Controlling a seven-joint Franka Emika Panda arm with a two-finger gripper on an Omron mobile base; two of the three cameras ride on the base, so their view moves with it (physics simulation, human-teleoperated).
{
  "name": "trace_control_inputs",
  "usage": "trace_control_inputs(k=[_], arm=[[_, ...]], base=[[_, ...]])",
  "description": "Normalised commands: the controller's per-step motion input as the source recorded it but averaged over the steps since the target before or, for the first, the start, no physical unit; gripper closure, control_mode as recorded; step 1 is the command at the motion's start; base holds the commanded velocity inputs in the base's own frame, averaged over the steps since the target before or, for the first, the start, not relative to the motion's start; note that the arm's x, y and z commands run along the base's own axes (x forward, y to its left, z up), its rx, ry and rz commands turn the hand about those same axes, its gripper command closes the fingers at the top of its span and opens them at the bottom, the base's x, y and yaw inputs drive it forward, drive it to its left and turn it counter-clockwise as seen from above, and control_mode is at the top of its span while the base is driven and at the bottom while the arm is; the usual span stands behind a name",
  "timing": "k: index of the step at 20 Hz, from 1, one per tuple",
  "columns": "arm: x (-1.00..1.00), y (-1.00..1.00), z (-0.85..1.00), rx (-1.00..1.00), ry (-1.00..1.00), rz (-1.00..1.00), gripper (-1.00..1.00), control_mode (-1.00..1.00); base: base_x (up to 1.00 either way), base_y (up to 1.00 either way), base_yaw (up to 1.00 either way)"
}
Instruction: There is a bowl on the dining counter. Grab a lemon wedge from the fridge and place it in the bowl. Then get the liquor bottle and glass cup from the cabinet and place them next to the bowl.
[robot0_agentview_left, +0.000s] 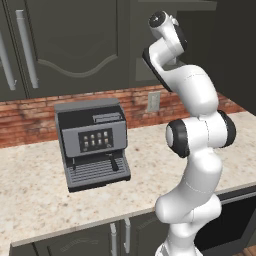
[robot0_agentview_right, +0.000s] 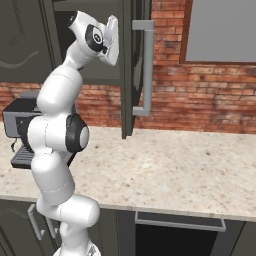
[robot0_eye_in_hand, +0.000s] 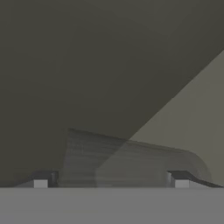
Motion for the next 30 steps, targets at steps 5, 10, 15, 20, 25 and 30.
trace_control_inputs(k=[5, 10, 15, 20, 25, 30], arm=[[0.21, 0.03, -0.14, 0.01, -0.03, 0.00, -1.00, -1.00], [0.11, 0.00, -0.30, 0.00, 0.00, 0.00, -1.00, -1.00], [0.00, 0.00, -0.29, 0.02, 0.00, 0.00, -1.00, -1.00], [-0.19, 0.00, -0.24, 0.02, 0.00, 0.00, -1.00, -1.00], [-0.54, 0.03, -0.21, 0.01, -0.04, 0.00, -1.00, -1.00], [-0.79, 0.15, -0.07, 0.00, -0.16, 0.00, -1.00, -1.00]], base=[[0.00, 0.00, 0.00], [0.00, 0.00, 0.00], [0.00, 0.00, 0.00], [0.00, 0.00, 0.00], [0.00, 0.00, 0.00], [0.00, 0.00, 0.00]])
